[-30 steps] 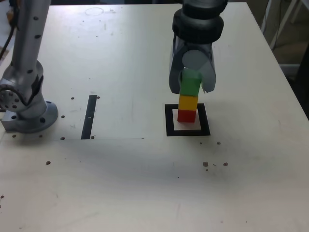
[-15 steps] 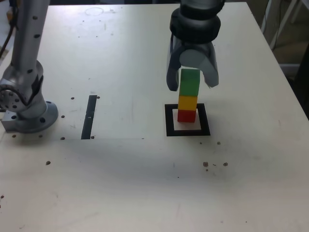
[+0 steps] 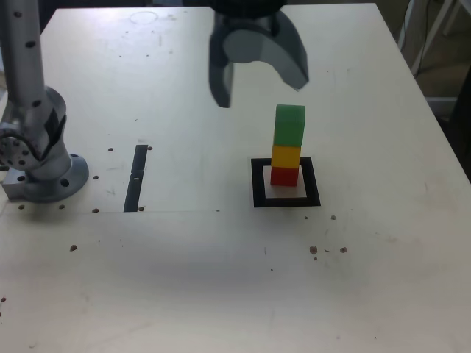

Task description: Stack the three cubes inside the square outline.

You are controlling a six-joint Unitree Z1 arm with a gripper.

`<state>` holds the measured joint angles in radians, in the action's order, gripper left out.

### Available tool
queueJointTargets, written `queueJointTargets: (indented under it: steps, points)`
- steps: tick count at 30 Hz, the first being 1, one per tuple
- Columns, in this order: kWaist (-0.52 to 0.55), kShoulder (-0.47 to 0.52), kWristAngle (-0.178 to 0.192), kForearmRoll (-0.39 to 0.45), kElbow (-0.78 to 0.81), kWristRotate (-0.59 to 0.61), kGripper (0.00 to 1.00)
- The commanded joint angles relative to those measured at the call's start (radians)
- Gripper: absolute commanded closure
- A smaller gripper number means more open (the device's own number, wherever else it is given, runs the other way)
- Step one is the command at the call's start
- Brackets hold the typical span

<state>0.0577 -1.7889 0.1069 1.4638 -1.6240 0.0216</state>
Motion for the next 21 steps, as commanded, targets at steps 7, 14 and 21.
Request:
queueJointTargets:
  steps: [7, 14, 21]
  points:
    - [0.019, 0.121, -0.031, 0.02, 0.182, 0.012, 0.01]
    - [0.024, 0.197, -0.064, -0.016, 0.421, 0.009, 0.01]
    - [0.024, 0.246, -0.086, -0.106, 0.603, -0.002, 0.01]
